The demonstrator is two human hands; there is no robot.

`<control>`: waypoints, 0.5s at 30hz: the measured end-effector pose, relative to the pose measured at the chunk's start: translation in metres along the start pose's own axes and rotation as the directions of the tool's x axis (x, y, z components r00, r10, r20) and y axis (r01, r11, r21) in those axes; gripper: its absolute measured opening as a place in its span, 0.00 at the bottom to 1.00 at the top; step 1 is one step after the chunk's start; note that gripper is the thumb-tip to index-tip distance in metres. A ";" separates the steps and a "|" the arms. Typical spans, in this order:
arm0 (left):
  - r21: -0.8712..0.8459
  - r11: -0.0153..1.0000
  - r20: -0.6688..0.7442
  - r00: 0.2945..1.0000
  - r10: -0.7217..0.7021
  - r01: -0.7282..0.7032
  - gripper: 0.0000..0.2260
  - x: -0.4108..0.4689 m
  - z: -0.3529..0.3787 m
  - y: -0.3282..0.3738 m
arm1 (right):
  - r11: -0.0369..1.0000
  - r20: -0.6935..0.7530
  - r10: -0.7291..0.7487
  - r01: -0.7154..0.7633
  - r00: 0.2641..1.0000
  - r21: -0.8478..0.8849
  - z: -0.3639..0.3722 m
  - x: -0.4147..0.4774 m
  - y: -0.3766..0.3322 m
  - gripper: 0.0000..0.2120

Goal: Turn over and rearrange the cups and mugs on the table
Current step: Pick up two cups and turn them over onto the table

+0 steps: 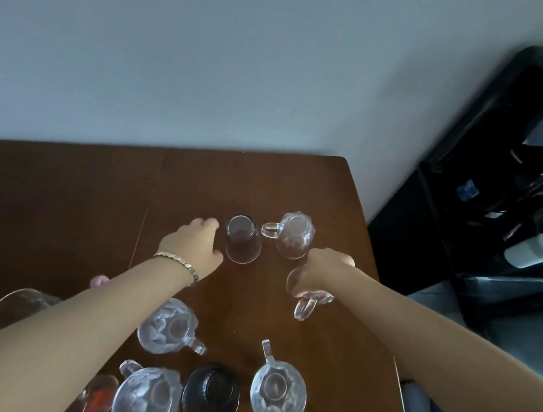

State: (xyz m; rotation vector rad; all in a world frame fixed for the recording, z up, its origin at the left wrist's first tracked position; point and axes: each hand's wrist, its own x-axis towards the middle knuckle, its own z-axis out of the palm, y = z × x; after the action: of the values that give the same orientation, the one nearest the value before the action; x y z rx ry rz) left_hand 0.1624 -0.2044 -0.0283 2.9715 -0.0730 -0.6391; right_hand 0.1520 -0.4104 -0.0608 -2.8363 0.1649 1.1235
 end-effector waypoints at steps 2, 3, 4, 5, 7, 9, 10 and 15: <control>0.006 1.000 -0.061 0.998 0.023 -0.022 0.27 0.014 -0.001 0.019 | 0.994 -0.016 -0.017 0.019 1.000 0.110 -0.005 -0.011 0.014 0.23; 0.015 0.999 -0.063 0.997 0.038 -0.037 0.31 0.022 -0.001 0.029 | 0.988 -0.030 -0.023 0.027 0.999 0.155 -0.007 -0.017 0.021 0.26; 0.028 0.999 -0.049 0.998 0.047 -0.046 0.35 0.029 0.001 0.039 | 0.981 -0.050 -0.029 0.038 0.998 0.192 -0.009 -0.023 0.027 0.29; 0.046 0.998 -0.032 0.998 0.050 -0.048 0.37 0.036 0.004 0.047 | 0.974 -0.075 -0.035 0.051 0.997 0.222 -0.010 -0.028 0.034 0.32; 0.084 0.996 0.011 1.000 0.030 -0.030 0.37 0.048 0.012 0.057 | 0.962 -0.118 -0.045 0.075 0.992 0.264 -0.010 -0.038 0.046 0.37; 0.114 0.993 0.054 0.998 -0.018 0.011 0.33 0.057 0.018 0.061 | 0.951 -0.150 -0.052 0.095 0.987 0.294 -0.010 -0.044 0.055 0.39; 0.127 0.991 0.063 0.997 -0.038 0.029 0.31 0.059 0.019 0.060 | 0.947 -0.156 -0.054 0.101 0.986 0.306 -0.010 -0.047 0.058 0.40; 0.112 0.994 0.054 0.998 -0.017 0.011 0.27 0.048 0.009 0.045 | 0.916 -0.152 -0.090 0.142 0.984 0.376 -0.006 -0.052 0.062 0.41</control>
State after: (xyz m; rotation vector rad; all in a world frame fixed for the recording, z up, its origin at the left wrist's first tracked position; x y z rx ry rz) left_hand 0.2016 -0.2533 -0.0512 3.0643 -0.0949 -0.7429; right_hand 0.1109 -0.4695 -0.0233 -2.5265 0.1985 0.7775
